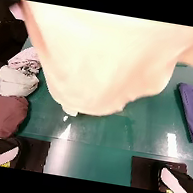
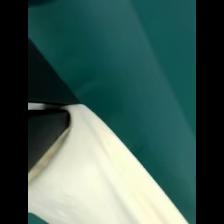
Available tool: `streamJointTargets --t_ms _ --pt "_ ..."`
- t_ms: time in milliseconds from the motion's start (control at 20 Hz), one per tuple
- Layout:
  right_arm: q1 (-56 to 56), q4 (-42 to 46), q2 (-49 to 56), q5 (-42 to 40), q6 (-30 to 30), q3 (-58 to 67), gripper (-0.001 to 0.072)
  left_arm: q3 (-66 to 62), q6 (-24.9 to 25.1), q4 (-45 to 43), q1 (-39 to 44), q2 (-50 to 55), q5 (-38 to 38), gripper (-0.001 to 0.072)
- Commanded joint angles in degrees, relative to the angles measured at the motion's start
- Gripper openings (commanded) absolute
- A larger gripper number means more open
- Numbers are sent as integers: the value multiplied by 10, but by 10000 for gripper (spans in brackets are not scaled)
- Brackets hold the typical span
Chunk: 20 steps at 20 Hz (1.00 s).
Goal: Fold the shirts.
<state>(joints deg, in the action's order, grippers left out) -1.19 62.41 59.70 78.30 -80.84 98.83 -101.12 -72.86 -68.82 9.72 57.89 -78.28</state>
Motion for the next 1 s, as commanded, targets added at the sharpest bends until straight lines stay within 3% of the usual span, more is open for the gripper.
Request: streamJointTargets --t_ms 0,250,400,500,600,750,950 --pt "-1 -8 -2 24 2 -147 11 165 -8 29 35 30 -26 23" --pt "-1 -9 -2 -46 2 -316 12 469 -7 30 129 35 104 24" --pt "-1 -8 -2 -61 2 -351 12 538 -11 34 160 35 90 45" --pt "-1 -9 -2 -68 2 -358 12 536 -30 37 162 34 80 673" --pt "-1 -9 -2 -70 2 -358 12 503 -36 33 162 32 68 607" --pt "-1 -9 -2 -72 2 -358 12 393 -32 6 162 32 55 608" --pt "-1 -9 -2 -72 2 -358 12 327 -52 -59 145 42 141 608"
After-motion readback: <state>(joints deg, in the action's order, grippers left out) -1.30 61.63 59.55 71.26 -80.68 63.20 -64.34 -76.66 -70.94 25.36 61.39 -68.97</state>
